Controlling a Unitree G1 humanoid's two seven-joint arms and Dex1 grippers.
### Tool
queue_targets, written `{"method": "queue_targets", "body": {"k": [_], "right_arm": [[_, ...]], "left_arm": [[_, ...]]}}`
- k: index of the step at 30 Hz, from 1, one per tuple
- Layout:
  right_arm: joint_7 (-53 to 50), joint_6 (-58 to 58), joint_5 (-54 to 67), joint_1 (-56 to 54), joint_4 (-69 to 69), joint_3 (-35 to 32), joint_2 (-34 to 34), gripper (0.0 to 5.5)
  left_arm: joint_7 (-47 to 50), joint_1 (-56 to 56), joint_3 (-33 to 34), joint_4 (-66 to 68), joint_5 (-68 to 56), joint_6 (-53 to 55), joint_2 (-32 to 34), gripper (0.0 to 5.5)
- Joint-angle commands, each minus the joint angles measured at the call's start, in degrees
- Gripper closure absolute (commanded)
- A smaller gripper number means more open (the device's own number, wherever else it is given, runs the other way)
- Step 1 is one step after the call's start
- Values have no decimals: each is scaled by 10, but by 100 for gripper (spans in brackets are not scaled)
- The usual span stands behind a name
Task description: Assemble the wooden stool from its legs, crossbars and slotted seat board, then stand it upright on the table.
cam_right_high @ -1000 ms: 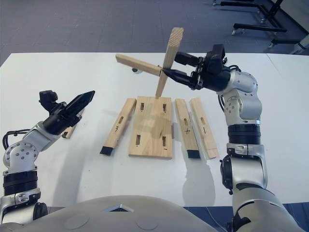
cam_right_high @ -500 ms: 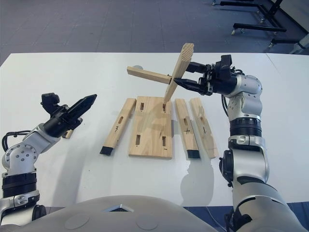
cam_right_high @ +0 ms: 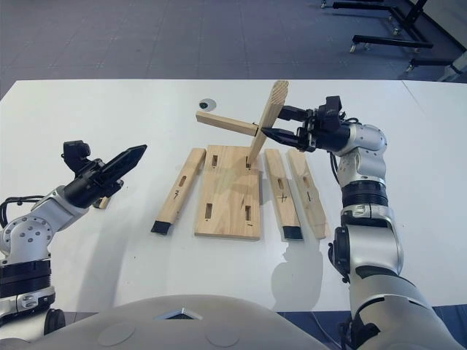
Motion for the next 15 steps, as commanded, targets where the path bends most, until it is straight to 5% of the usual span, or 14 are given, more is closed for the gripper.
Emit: {"method": "queue_targets", "body": {"k": [1,15], "right_arm": [[3,8,12,6,-6,4,-3,345],[3,24,19,17,5,27,-15,345]], "left_arm": [[-3,-1,-2,-7,4,8,8,144],[-7,4,-1,-8,8,5,9,144]]}}
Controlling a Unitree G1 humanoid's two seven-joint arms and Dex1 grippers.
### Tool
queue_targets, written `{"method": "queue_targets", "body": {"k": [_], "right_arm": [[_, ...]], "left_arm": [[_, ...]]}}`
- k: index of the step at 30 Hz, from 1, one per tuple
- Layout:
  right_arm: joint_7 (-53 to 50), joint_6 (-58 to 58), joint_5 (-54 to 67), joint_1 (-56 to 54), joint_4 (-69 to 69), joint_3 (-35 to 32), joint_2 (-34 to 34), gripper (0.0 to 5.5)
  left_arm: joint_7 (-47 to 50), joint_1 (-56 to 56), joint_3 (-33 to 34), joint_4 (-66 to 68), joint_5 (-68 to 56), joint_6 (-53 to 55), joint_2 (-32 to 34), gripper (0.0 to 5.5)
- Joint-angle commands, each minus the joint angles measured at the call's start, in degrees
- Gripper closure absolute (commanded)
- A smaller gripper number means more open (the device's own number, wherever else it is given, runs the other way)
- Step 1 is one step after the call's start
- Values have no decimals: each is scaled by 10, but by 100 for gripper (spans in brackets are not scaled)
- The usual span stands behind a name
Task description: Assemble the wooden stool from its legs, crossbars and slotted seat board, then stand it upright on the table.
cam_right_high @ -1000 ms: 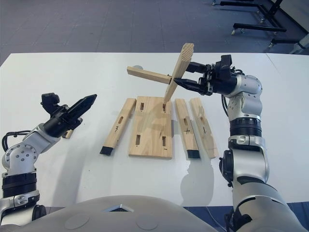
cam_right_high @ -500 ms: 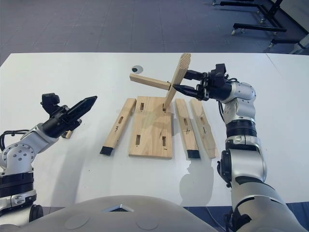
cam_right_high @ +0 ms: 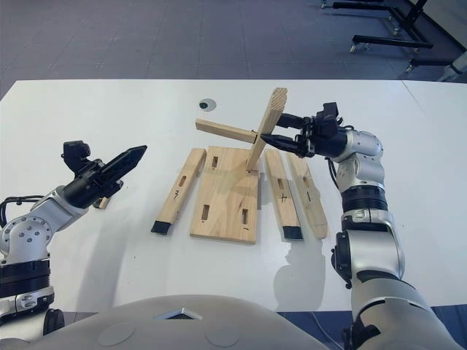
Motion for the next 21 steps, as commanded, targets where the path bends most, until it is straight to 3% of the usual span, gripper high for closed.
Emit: {"method": "queue_targets", "body": {"k": [1,21], "right_arm": [[2,-3,-6,-5,10,5,-9,345],[2,81,-30,-12,21,61,-25,345]], "left_arm": [[-2,5,-1,-10,8,2,6,144],[-10,12,-19,-13,14,2,4,144]]}}
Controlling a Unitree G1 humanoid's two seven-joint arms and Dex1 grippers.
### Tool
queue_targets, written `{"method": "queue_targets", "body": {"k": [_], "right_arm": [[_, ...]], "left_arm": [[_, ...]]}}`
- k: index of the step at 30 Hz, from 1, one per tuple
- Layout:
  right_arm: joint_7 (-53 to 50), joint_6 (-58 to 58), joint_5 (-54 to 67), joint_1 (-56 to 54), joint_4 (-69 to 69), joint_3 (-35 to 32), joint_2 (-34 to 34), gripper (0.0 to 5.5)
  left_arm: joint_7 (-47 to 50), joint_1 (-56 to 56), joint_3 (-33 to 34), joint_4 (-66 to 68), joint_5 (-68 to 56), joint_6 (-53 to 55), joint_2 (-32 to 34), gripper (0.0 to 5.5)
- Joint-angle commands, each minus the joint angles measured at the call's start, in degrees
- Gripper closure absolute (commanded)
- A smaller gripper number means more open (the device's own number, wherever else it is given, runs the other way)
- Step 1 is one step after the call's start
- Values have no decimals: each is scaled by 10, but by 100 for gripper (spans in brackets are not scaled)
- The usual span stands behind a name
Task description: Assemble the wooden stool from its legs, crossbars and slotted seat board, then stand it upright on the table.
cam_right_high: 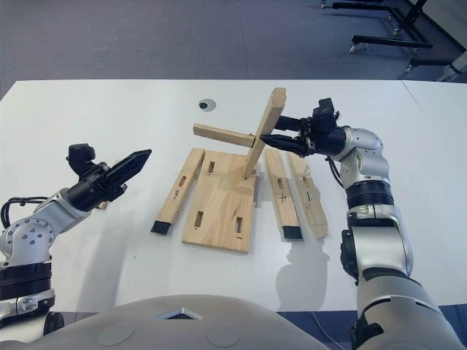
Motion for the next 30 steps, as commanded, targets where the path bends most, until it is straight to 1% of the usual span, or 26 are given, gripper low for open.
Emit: {"method": "queue_targets", "body": {"k": [1,5,9,12,16,24,30], "right_arm": [[2,-2,-47,12,17,17,3,345],[-12,0,-82,33,12,35,12,345],[-31,66,-104,28,2,68,8,345],[-24,112,-109,15,3,83,2,345],[-7,144,-119,6,12,102,-5,345],[-30,130,-145,-30,33,111,2,345],[-19,121,-151,-51,34,110,1,345]], "left_arm": [[-4,3,-1,0,11,1,5,144],[-7,7,-2,0,14,0,2,144],[-7,10,-3,0,17,-3,-5,144],[-6,16,-7,-4,20,-8,-14,144],[-8,23,-6,-6,23,-12,-20,144],[-2,34,-7,-12,28,-22,-35,144],[5,41,-10,-18,32,-33,-51,144]]}}
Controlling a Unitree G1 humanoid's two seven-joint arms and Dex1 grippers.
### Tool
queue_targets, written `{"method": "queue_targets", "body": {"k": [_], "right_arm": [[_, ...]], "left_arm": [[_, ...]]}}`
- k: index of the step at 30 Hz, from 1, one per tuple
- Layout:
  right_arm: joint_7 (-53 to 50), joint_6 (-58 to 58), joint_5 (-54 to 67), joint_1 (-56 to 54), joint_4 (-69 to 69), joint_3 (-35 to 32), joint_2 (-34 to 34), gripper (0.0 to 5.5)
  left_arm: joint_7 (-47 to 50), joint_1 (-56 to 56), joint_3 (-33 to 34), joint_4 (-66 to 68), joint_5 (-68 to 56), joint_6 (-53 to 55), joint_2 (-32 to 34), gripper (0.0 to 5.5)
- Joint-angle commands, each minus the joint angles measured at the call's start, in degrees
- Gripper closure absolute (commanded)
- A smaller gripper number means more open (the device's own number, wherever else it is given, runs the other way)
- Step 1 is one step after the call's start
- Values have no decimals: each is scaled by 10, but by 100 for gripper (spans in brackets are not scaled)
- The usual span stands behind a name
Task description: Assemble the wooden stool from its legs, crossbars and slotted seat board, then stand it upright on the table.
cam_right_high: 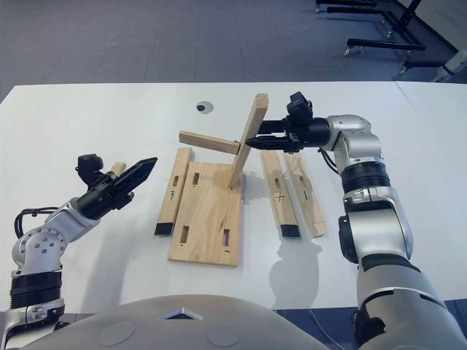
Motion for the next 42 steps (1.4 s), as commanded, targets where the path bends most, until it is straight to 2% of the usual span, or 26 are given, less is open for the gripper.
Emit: {"method": "queue_targets", "body": {"k": [1,10,14,17,21,24,27,29,33,36,38,42], "right_arm": [[-13,-5,-67,25,9,29,2,308],[-5,21,-52,48,-59,-26,-11,157],[-8,60,-23,133,-167,-70,-62,90],[-45,92,15,228,-260,-134,-92,34],[-168,151,76,316,-327,-235,-65,29],[-311,182,105,371,-382,-291,-4,29],[-492,179,44,417,-471,-308,43,29],[-577,204,8,422,-502,-310,40,29],[-637,299,34,385,-520,-329,15,29],[-638,344,70,340,-495,-349,-2,29],[-612,389,89,328,-494,-335,-30,29],[-619,359,59,327,-510,-313,-41,29]], "left_arm": [[9,6,-4,-11,11,-12,-9,144],[11,9,-3,-12,17,-28,-24,144],[16,18,2,-23,15,-32,-28,144],[27,31,22,-45,10,-40,-24,144],[63,38,51,-89,9,-62,-26,144],[114,39,64,-134,30,-92,-34,144],[171,26,75,-160,67,-129,-35,144],[200,24,74,-184,83,-142,-37,144],[262,17,73,-196,118,-174,-54,144],[301,16,64,-196,148,-193,-67,144],[326,4,71,-202,151,-206,-77,144],[354,-12,84,-202,156,-224,-78,144]]}}
